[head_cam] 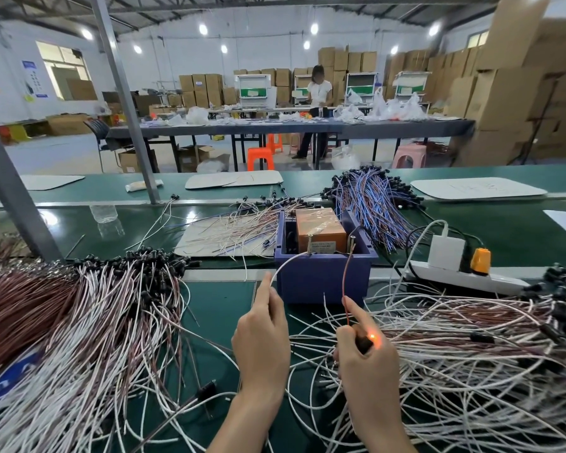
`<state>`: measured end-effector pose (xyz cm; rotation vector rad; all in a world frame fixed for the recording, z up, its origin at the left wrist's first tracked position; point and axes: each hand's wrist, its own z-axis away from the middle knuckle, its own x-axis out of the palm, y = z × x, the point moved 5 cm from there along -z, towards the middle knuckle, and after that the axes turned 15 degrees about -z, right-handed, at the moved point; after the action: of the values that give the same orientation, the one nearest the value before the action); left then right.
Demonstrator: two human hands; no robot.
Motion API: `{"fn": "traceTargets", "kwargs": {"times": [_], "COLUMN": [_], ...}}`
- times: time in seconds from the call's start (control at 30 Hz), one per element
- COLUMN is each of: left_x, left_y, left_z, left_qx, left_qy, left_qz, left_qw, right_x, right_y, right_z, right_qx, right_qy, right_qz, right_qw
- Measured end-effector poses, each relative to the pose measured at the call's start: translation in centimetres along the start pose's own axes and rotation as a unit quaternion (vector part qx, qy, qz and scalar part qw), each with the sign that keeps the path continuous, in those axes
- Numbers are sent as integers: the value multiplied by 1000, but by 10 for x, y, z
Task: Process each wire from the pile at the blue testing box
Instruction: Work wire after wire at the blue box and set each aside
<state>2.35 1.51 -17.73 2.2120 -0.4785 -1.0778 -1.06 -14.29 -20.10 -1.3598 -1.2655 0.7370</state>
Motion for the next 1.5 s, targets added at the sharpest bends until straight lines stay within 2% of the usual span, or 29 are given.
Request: {"fn": "traceTargets", "kwargs": {"times": [0.23,0.43,0.6,0.77,0.97,1.17,1.33,1.4,1.5], "left_x": [1,-3,-5,-7,-5,-7,-13,-10,1], "left_y": [-1,0,1,1,-8,-19,-20,-21,-22], "left_z": [0,-1,0,0,-3,-9,-11,-12,-11], "left_qx": [-1,7,16,19,-26,-133,-145,-151,-157], "left_qy": [5,11,15,18,31,25,15,-10,-93], "left_qz": [5,13,17,19,66,180,241,246,253], "left_qw": [1000,1000,1000,999,997,974,959,957,950], "right_x": [0,-5,-1,-2,0,-11,-51,-73,-110], "right_y": [3,21,14,15,-3,-27,-58,-75,-97], "right_z": [-1,1,0,-1,-2,10,0,-15,-40], "right_qx": [8,80,50,59,13,-60,-74,-88,-118], "right_qy": [1,24,14,18,16,88,140,155,201], "right_qz": [2,-39,-43,-36,-15,-30,-96,-92,-45], "right_qw": [1000,996,998,997,1000,994,983,980,971]}}
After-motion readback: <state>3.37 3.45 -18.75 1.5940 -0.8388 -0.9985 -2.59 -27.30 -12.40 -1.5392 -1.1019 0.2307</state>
